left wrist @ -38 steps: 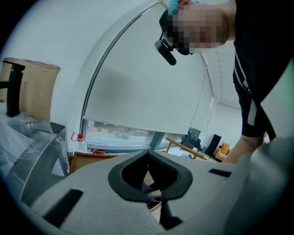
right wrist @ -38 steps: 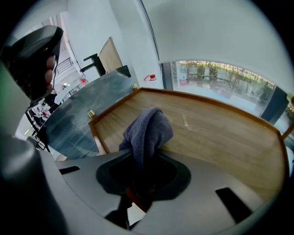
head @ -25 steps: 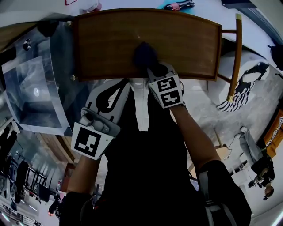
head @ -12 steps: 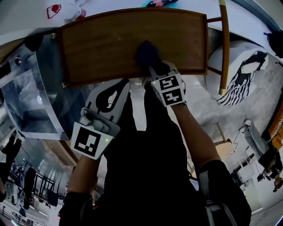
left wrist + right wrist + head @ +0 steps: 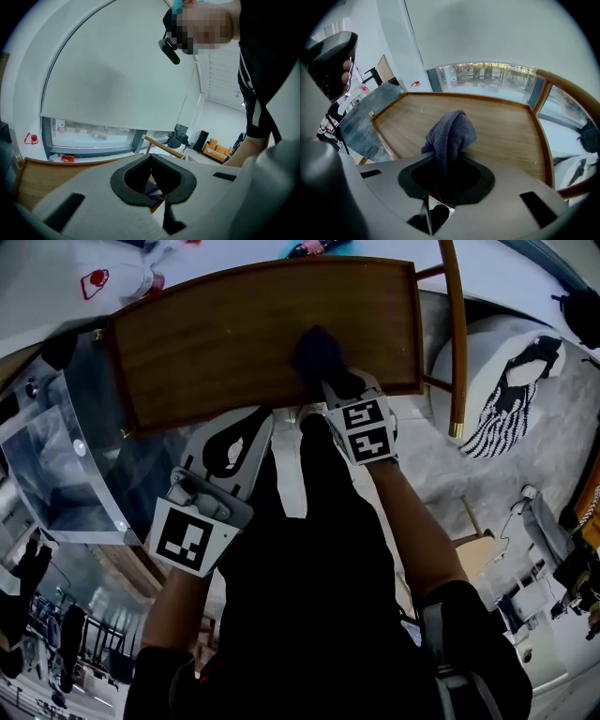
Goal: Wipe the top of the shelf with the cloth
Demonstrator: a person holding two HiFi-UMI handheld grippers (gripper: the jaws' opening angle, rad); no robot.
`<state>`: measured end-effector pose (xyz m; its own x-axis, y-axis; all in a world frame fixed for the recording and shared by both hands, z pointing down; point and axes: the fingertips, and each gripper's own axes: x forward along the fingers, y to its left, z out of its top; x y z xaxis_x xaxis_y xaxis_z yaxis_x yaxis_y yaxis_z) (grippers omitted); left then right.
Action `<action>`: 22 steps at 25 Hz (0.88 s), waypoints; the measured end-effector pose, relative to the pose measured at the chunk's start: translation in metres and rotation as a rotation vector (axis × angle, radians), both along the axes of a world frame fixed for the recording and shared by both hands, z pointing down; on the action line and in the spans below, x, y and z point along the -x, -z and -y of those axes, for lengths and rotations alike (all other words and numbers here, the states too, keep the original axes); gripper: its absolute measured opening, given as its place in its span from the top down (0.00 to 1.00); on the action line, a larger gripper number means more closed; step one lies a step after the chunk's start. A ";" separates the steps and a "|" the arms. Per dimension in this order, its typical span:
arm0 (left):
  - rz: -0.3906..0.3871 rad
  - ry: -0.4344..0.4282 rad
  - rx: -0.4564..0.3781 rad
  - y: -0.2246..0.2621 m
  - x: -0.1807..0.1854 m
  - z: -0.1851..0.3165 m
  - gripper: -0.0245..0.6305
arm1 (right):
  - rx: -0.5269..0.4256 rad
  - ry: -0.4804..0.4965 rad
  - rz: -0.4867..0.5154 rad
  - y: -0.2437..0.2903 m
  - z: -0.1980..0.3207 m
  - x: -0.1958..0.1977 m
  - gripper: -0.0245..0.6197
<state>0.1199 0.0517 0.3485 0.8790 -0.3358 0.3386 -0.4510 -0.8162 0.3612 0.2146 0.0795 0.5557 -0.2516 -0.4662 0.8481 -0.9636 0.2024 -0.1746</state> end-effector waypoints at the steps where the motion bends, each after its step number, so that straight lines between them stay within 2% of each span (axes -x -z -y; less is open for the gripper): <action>1: 0.000 -0.005 0.000 0.000 -0.003 0.000 0.93 | 0.001 -0.007 -0.003 0.000 -0.001 -0.005 0.84; 22: -0.006 -0.110 0.006 -0.001 -0.072 -0.003 0.93 | 0.017 -0.157 -0.059 0.001 -0.021 -0.101 0.84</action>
